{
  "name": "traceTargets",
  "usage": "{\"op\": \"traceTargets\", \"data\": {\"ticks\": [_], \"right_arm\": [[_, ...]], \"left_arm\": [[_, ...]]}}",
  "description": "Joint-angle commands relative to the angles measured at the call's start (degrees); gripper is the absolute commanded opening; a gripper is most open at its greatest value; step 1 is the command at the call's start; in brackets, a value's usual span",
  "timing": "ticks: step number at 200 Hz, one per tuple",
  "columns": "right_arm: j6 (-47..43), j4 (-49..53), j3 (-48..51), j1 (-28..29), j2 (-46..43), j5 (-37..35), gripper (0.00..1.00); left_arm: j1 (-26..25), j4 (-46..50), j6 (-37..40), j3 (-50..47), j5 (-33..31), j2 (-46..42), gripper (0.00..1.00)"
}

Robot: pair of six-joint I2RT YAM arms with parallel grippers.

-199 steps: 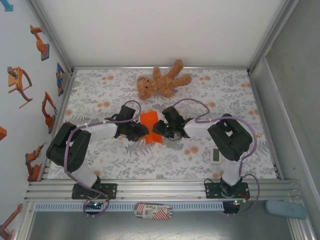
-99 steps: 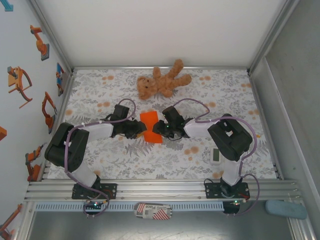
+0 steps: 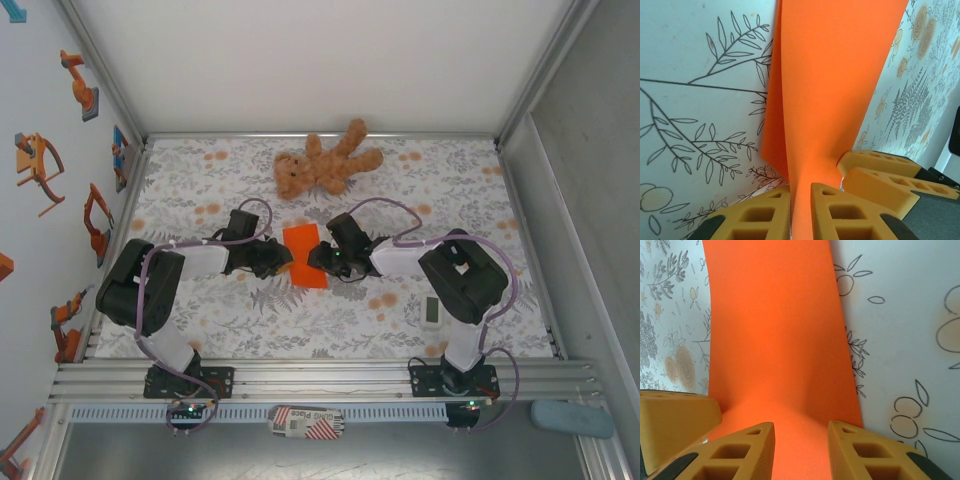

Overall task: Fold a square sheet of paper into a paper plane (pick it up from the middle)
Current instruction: Third fold the triangle at the center of the table.

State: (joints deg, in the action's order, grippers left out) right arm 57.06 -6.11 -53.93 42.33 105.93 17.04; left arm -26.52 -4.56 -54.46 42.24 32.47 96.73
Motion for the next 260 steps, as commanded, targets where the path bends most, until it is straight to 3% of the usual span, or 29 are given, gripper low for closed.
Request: {"op": "traceTargets", "data": {"ticks": [1,26,72,92,114,125,157,199,260], "right_arm": [[-1.15,1.94,0.68,-0.49,-2.0,-0.87,0.33],[-2.49,1.01,0.65,-0.49,-3.67,-1.25,0.35],[-9.93,4.69,0.81,-0.49,-10.68,-9.03,0.54],[-16.72,2.92,3.14,-0.32,-14.61,-11.31,0.68],[-23.41,1.46,5.6,0.11,-18.54,-13.49,0.92],[-26.83,1.39,6.35,1.15,-20.05,-15.8,0.99],[-38.39,-1.22,8.68,5.09,-21.7,-19.78,0.97],[-52.32,-13.39,16.09,9.13,-22.15,-18.35,0.91],[-62.34,-11.07,14.53,13.12,-15.4,-20.88,0.85]], "left_arm": [[0.31,-1.18,-0.96,-0.05,1.27,0.74,0.14],[0.25,-2.03,-1.55,-0.14,1.74,0.96,0.07],[0.38,-2.23,-2.83,0.0,2.33,0.67,0.01],[0.33,-1.7,-3.39,0.34,2.47,0.31,0.01],[0.37,-1.07,-3.82,0.73,2.51,-0.06,0.01],[0.34,-0.81,-4.26,0.94,2.53,-0.11,0.01],[0.26,-0.46,-5.64,1.54,3.12,-0.47,0.01],[0.2,3.37,-4.74,3.26,2.69,-1.31,0.01],[0.19,4.55,-4.56,4.66,2.77,-0.25,0.01]]}}
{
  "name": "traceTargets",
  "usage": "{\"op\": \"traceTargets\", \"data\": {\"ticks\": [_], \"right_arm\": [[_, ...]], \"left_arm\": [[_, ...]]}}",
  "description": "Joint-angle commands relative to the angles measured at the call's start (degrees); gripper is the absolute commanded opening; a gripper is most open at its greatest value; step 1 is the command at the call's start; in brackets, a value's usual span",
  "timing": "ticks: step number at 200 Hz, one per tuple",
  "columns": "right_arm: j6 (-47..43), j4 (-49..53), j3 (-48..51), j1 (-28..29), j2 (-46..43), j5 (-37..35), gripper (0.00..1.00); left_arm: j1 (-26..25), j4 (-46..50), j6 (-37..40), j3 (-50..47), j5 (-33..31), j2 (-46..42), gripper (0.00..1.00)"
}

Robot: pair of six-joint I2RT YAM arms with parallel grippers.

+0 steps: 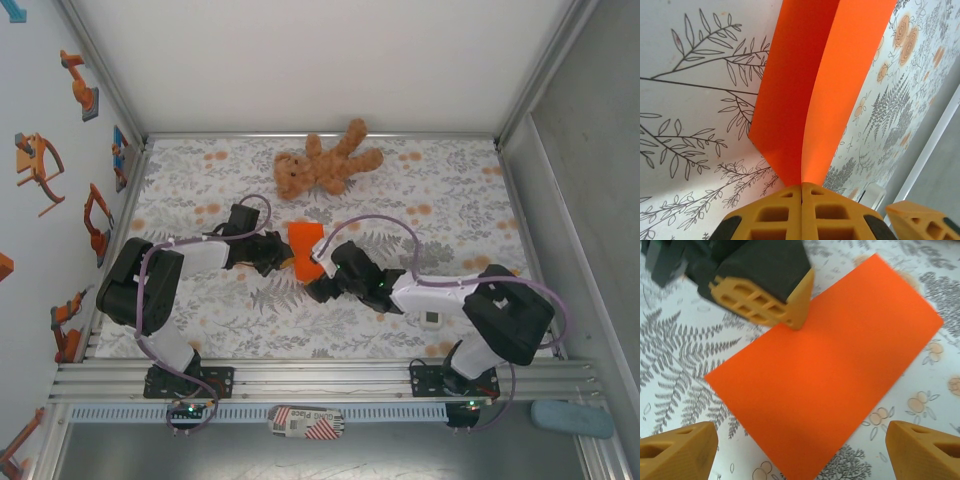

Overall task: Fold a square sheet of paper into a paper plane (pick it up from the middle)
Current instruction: Third fold the triangle at the center of the table.

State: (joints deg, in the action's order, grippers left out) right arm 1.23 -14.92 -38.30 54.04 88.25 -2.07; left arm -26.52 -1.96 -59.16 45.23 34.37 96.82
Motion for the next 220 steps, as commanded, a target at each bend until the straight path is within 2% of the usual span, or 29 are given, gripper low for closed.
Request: {"op": "traceTargets", "data": {"ticks": [1,36,88,131,149,220], "right_arm": [[-6.6,-2.33,-1.13,1.5,2.32,-1.79,0.85],[-9.32,-1.72,-2.89,3.1,5.93,-3.23,0.8],[-9.84,-3.95,-3.97,3.14,7.05,-5.56,0.61],[-9.67,-4.66,-4.22,3.17,6.23,-4.28,0.56],[-9.1,-4.58,-4.74,3.15,6.49,-3.56,0.5],[-6.87,-7.14,-5.33,3.16,6.78,-3.87,0.42]], "left_arm": [[0.17,1.95,0.16,1.68,0.87,-0.28,0.01],[0.22,2.04,-0.02,1.7,0.96,-0.05,0.01],[0.21,2.48,0.11,1.92,0.96,0.02,0.01],[0.17,2.3,0.17,1.79,1.05,0.41,0.01],[0.18,2.22,0.05,1.7,1.0,0.42,0.01],[-0.01,1.89,-0.09,1.26,1.23,0.49,0.01]]}}
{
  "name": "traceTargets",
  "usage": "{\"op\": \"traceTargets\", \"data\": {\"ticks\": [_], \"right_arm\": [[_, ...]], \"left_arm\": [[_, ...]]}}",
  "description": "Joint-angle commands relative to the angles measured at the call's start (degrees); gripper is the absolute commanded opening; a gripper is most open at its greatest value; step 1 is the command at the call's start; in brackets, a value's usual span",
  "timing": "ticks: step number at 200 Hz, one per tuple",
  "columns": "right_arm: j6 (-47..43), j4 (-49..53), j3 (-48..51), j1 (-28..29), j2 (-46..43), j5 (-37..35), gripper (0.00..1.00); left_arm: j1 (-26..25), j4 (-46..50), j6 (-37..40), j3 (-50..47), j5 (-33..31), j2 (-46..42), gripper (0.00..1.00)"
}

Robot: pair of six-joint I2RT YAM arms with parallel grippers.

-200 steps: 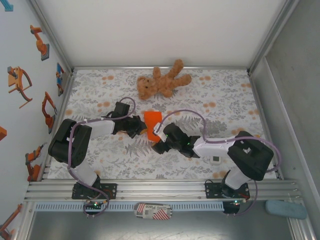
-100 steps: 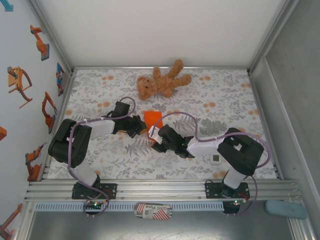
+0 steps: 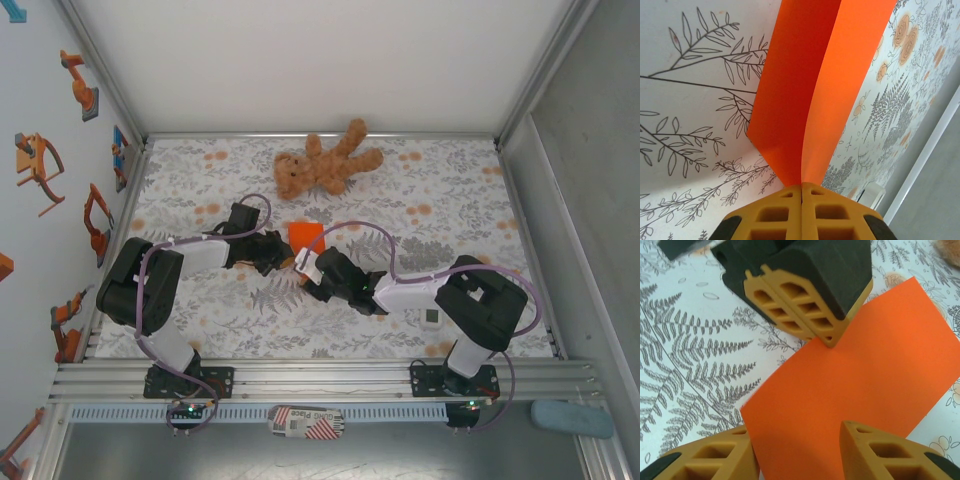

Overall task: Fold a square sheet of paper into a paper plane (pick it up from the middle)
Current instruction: Third fold the triangle at the center of the table.

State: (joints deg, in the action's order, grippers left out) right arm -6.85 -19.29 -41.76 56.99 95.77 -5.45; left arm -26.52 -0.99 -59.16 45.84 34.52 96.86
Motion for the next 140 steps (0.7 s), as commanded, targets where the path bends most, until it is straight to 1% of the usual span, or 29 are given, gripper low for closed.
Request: {"op": "traceTargets", "data": {"ticks": [1,28,52,99,117,125,140], "right_arm": [[1.26,-2.77,-1.9,0.22,-0.7,-0.46,0.42],[1.58,-2.79,-2.58,0.16,-0.14,0.38,0.4],[1.91,-2.53,-2.83,0.16,0.1,1.29,0.34],[1.91,0.23,-3.85,0.22,0.55,4.32,0.13],[2.23,1.12,-4.12,0.17,0.43,5.44,0.05],[2.61,1.43,-4.12,0.22,0.34,5.6,0.02],[3.37,1.87,-4.12,0.22,0.03,5.6,0.0]], "left_arm": [[-0.01,0.92,-0.08,0.65,1.08,0.44,0.01],[-0.03,0.73,-0.13,0.56,1.07,0.5,0.01],[-0.09,0.65,-0.1,0.42,1.07,0.39,0.01],[-0.07,1.24,-0.34,0.32,0.85,-0.22,0.02],[0.13,2.02,-0.33,0.25,0.16,-1.46,0.05],[0.25,2.74,-0.04,0.33,-0.33,-2.16,0.09],[0.74,4.93,0.86,0.78,-1.56,-3.75,0.15]]}}
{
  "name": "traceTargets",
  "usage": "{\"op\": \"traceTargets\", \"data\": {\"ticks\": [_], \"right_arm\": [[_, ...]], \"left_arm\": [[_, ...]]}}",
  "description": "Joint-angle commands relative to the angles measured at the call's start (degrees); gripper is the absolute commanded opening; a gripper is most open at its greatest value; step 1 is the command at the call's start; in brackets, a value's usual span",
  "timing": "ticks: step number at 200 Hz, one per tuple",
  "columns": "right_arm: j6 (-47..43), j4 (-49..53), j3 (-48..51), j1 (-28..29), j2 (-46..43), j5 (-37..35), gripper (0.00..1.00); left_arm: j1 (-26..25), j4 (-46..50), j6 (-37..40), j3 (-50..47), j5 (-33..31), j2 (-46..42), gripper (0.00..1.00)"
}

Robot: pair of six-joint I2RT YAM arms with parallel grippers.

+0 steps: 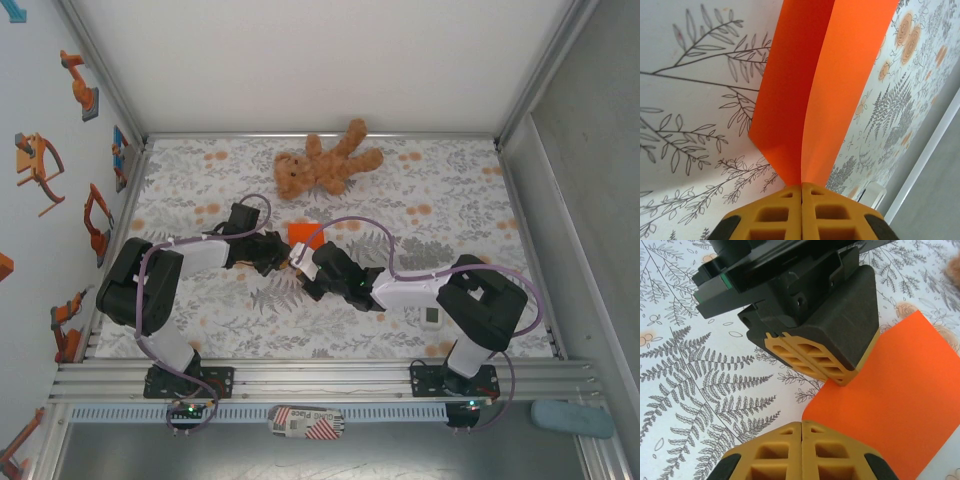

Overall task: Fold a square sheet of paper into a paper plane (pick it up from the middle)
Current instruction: Third fold the triangle at the center of the table.

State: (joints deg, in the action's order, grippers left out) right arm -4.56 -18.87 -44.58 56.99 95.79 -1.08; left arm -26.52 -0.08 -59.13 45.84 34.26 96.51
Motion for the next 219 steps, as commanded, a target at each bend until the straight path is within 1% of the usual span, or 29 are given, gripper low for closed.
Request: {"op": "traceTargets", "data": {"ticks": [1,10,23,42,63,87,125,150,183,219], "right_arm": [[1.15,1.46,-1.3,0.22,0.01,1.24,0.0],[1.78,1.7,-1.3,0.18,-0.29,1.39,0.0],[3.26,2.57,-1.47,0.09,-0.75,1.33,0.0],[5.99,4.96,-2.37,0.13,-1.08,1.79,0.0],[9.65,5.69,-2.53,0.07,-1.64,4.52,0.0],[13.94,5.21,-2.4,0.12,-1.83,7.81,0.0],[18.63,3.67,-1.75,0.05,-1.21,9.33,0.0],[20.38,1.94,-1.04,0.12,-0.79,10.12,0.0],[21.46,1.6,-0.95,-0.03,-0.12,10.05,0.0],[22.63,1.13,-0.61,-0.64,0.0,9.61,0.0]], "left_arm": [[0.76,4.2,0.94,0.85,-1.39,-3.55,0.15],[1.2,5.99,1.78,1.15,-2.6,-4.7,0.18],[2.23,8.99,3.26,1.44,-4.86,-6.7,0.26],[3.54,13.53,6.28,2.45,-8.47,-9.93,0.32],[3.7,15.16,9.03,4.04,-10.0,-12.41,0.35],[3.06,12.64,9.61,5.22,-7.76,-11.11,0.36],[0.15,11.55,11.15,9.99,-6.99,-3.58,0.31],[-1.47,12.94,12.2,13.73,-7.7,2.42,0.24],[-2.02,15.12,13.49,17.44,-8.58,8.7,0.18],[-2.74,18.01,15.36,20.19,-9.87,12.68,0.14]]}}
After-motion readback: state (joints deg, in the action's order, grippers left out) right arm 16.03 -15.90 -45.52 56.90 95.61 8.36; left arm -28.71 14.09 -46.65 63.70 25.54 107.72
